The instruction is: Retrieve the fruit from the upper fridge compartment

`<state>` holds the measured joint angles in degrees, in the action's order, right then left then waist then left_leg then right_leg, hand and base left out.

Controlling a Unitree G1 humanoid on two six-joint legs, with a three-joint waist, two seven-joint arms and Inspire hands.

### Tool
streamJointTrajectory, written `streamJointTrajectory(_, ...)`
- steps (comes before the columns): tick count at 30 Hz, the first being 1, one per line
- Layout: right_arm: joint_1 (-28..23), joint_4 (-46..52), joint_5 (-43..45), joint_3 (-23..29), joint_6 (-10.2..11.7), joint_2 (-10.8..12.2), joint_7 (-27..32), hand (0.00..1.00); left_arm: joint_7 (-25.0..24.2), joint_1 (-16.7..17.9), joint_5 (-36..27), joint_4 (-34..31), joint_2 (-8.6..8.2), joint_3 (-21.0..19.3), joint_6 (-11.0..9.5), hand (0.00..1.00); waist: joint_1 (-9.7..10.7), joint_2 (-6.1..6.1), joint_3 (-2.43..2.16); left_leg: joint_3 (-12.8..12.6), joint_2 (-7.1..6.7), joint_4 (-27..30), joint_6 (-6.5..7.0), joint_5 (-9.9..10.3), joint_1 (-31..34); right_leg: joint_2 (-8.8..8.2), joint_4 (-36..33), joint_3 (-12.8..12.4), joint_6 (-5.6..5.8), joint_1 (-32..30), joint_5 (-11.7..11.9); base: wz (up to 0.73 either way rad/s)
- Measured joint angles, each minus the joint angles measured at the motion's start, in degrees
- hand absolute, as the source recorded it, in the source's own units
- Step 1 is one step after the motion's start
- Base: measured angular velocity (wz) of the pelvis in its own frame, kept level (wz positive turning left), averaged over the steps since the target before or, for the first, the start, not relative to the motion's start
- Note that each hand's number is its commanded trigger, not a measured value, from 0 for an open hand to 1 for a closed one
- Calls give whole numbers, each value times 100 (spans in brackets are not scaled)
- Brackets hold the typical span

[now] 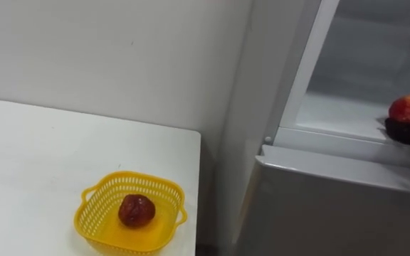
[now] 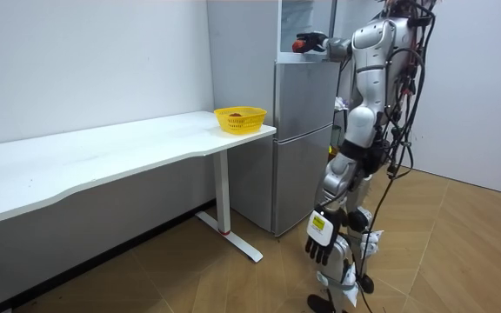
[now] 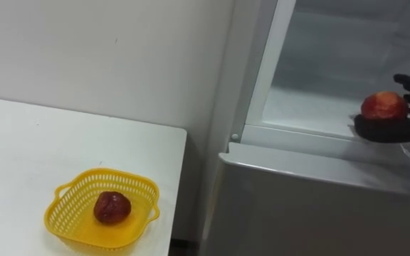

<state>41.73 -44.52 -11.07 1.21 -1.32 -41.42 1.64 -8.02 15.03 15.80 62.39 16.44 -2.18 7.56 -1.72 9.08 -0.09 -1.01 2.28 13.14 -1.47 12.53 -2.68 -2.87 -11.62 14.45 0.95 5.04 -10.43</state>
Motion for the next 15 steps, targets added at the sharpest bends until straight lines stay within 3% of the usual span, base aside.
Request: streamJointTrajectory(15,14,-56,7,-1,-5,-94,-93,100,-2,-22,-9,5,4,0,-4,0,-21,32,3,7,0,-49,-1,0,-85,2,8,5,0,73,0,0)
